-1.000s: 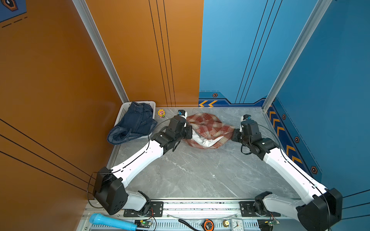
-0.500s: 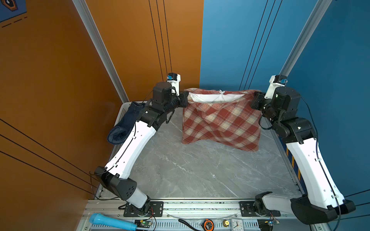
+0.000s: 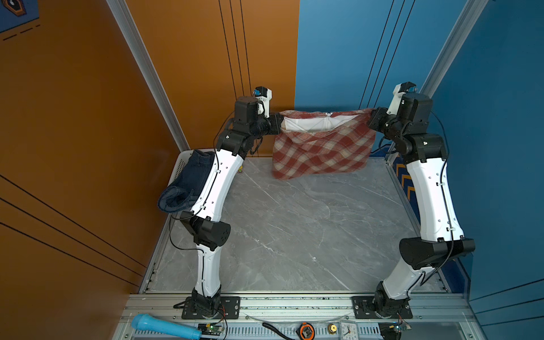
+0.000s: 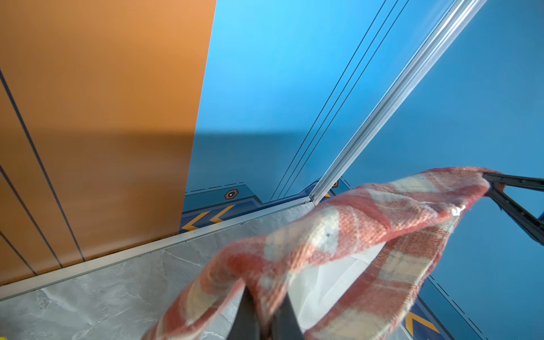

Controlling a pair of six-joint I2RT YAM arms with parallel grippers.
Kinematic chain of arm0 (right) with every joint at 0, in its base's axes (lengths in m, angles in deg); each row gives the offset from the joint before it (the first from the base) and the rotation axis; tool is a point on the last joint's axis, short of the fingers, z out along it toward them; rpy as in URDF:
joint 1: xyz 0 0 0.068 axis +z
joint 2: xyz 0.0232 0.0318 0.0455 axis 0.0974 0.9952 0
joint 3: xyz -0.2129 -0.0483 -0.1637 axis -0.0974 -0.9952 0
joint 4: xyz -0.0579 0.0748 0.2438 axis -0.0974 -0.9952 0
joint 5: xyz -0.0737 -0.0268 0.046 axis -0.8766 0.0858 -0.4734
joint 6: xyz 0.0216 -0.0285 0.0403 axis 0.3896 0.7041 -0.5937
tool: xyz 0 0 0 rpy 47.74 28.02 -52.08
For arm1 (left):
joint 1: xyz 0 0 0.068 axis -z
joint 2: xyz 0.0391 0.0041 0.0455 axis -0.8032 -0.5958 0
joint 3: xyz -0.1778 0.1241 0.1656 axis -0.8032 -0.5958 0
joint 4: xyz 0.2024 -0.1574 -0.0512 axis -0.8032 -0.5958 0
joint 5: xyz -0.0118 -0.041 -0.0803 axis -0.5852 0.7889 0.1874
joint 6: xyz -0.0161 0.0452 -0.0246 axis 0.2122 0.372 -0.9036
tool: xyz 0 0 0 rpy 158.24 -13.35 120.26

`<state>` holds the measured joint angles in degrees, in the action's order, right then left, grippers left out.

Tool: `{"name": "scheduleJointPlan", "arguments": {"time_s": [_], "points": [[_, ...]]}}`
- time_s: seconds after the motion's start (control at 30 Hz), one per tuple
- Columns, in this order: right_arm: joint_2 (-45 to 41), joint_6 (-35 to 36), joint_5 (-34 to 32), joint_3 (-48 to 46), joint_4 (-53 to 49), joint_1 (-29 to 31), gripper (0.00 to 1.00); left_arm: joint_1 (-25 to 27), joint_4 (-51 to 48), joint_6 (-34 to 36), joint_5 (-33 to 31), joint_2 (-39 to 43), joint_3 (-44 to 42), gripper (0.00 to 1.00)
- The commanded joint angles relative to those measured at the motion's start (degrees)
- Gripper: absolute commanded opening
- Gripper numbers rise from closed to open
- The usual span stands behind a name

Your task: Fold and stack the skirts

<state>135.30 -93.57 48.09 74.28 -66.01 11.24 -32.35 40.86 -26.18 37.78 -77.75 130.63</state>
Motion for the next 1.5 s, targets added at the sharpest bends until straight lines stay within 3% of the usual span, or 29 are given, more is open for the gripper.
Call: {"name": "scheduleJointPlan", "arguments": {"time_s": [0.0,0.13,0.17,0.2,0.23,0.27,0.3,0.37,0.4,0.5,1.0,1.37,1.47], "points": [[-10.39,-2.12,-0.69,-14.69,1.43,-0.66,0.0,0.28,0.58,0.07,1.18,8.25,-12.06,0.0],[-24.55,-6.1,-2.47,-49.16,7.69,-0.84,0.0,2.41,16.2,-5.33,-0.59,20.99,-49.45,0.0],[-27.11,-6.89,-2.62,-55.66,8.41,-0.95,0.06,2.82,19.44,-7.13,-0.97,23.06,-57.19,0.0],[-29.63,-7.79,-2.67,-62.6,8.57,-1.3,0.3,3.57,22.31,-8.72,-1.8,24.92,-65.39,0.07],[-31.62,-8.83,-2.26,-68.46,8.32,-1.65,0.58,4.5,23.18,-10.22,-2.43,25.84,-72.39,0.26],[-33.1,-9.63,-1.2,-72.73,8.28,-1.89,0.74,5.19,25.27,-11.41,-2.43,26.13,-77.13,0.4],[-34.52,-10.77,-0.55,-76.75,7.78,-1.96,0.85,6.1,25.55,-12.38,-2.55,26.27,-81.6,0.57],[-36.58,-12.4,1.1,-81.66,7.69,-1.56,0.94,8.31,25.42,-12.97,-4.84,27.11,-88.35,0.71],[-37.23,-13.15,1.61,-83.11,7.49,-1.25,0.94,9.17,25.36,-13.31,-5.91,27.76,-90.41,0.78],[-36.63,-13.97,3.15,-83.96,7.84,-1.08,0.92,9.99,24.56,-14.11,-7.2,28.87,-92.52,0.82],[-10.92,-11.21,7.0,-75.39,17.79,-2.22,0.73,9.63,16.88,-9.1,-9.27,17.2,-76.68,0.78],[-2.27,-10.8,8.89,-77.25,23.39,-3.45,0.46,9.93,15.47,-8.22,-9.45,12.86,-72.06,0.74],[-2.14,-10.46,8.43,-78.69,23.57,-3.61,0.26,9.93,15.45,-8.52,-9.46,12.4,-71.6,0.74]]}}
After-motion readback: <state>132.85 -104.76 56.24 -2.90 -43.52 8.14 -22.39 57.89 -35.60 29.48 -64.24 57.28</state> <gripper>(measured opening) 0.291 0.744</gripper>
